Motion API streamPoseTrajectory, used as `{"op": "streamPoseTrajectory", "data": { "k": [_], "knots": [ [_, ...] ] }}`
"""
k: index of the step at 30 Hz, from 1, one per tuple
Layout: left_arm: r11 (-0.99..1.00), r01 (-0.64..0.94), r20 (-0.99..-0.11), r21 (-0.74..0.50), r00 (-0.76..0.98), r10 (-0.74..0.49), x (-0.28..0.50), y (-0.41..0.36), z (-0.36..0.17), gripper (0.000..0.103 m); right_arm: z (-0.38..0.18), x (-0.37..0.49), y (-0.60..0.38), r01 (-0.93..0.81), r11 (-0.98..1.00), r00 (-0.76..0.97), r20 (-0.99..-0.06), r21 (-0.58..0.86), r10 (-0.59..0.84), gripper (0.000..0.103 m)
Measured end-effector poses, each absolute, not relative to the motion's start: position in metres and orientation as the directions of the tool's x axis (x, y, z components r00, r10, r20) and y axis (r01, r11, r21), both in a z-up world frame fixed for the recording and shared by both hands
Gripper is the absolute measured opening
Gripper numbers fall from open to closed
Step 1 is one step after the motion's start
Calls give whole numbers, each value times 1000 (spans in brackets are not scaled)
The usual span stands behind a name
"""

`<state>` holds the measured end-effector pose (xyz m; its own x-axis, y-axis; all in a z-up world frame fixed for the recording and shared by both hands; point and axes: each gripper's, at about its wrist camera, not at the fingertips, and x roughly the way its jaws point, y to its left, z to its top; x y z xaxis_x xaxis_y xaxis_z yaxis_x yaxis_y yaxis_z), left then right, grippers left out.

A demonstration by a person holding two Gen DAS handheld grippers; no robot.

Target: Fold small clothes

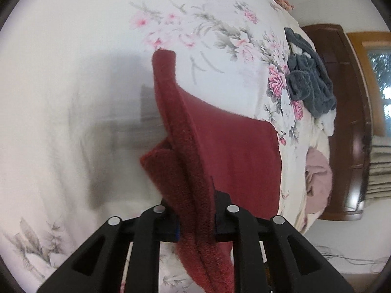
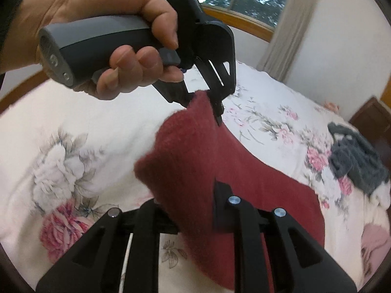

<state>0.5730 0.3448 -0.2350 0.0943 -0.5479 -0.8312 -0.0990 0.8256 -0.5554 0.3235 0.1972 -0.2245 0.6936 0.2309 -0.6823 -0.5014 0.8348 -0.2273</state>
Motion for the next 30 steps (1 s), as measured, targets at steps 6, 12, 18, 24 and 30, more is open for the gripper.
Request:
{"op": "streamPoseTrajectory", "data": {
  "k": [6, 12, 18, 24, 30],
  "knots": [
    [889, -73, -891, -451, 89, -445, 574, 302, -200, 16, -204, 330, 158, -454, 882, 687, -680, -127, 256, 15],
    [932, -26, -929, -362, 87, -359, 574, 251, -168, 16, -192, 331, 116, -409, 912, 680, -675, -25, 286, 15],
    [953, 10, -949, -303, 83, -303, 578, 203, -154, 16, -187, 332, 74, -368, 929, 679, -670, 43, 300, 15],
    [967, 48, -965, -250, 68, -253, 585, 154, -157, 16, -196, 332, 32, -330, 938, 679, -664, 107, 314, 15],
    [976, 89, -979, -199, 34, -203, 589, 105, -177, 16, -219, 334, -3, -307, 931, 648, -673, 199, 358, 15]
  ]
}}
